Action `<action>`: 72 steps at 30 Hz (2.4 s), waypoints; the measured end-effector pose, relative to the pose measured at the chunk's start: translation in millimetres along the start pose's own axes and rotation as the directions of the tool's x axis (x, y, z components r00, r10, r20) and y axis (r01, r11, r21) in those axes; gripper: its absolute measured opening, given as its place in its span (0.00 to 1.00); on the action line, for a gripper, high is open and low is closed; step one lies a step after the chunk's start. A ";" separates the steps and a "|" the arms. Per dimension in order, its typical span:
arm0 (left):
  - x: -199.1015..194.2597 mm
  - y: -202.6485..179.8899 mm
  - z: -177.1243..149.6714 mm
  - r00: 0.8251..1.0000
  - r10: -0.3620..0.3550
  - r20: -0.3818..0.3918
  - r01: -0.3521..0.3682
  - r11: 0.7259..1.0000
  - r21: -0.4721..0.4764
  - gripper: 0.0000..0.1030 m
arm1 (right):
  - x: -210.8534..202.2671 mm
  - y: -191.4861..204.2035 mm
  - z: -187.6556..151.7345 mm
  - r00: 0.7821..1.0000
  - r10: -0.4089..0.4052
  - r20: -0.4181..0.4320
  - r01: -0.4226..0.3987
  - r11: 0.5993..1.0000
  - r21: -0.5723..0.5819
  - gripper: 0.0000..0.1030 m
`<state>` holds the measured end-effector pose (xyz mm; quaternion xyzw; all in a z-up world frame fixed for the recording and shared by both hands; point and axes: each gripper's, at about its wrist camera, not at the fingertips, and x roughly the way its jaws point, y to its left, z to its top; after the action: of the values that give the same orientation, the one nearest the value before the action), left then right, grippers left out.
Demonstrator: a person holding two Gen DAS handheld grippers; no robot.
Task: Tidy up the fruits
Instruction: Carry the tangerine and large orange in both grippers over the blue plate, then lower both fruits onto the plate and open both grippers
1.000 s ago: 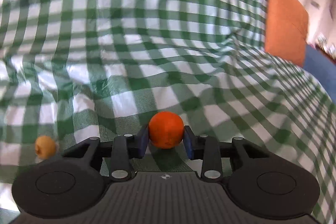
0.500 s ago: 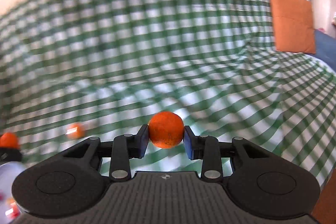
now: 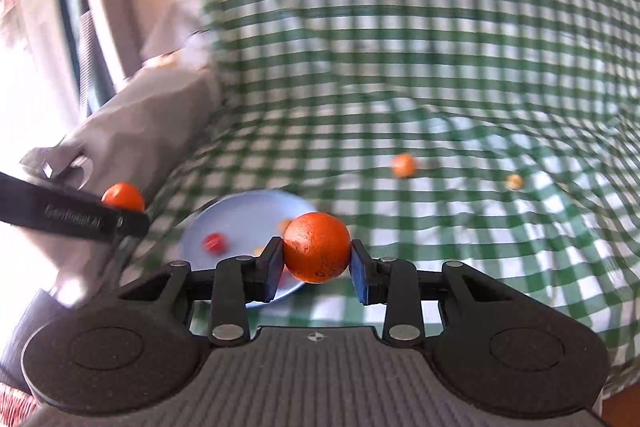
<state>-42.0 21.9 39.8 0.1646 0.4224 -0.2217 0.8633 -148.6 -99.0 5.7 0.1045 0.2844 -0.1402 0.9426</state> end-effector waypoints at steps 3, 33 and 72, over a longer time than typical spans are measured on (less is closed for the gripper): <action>-7.6 18.8 -13.7 1.000 0.004 0.005 -0.004 0.999 -0.034 0.37 | -8.6 27.1 -5.0 1.000 0.016 0.003 -0.015 0.997 -0.080 0.36; 26.0 29.1 -9.7 0.999 -0.026 -0.038 0.024 0.998 -0.052 0.37 | 11.2 47.7 -15.1 0.996 0.018 -0.091 -0.033 0.986 -0.166 0.36; 170.9 19.8 57.1 0.999 0.003 -0.053 -0.003 1.000 -0.002 0.95 | 186.6 49.1 13.6 0.968 -0.007 -0.252 -0.048 0.976 -0.213 0.72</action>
<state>99.0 -29.9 -61.7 0.1703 0.4453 -0.2156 0.8522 23.3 -94.9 -83.0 0.0204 0.4141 -0.0841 0.9061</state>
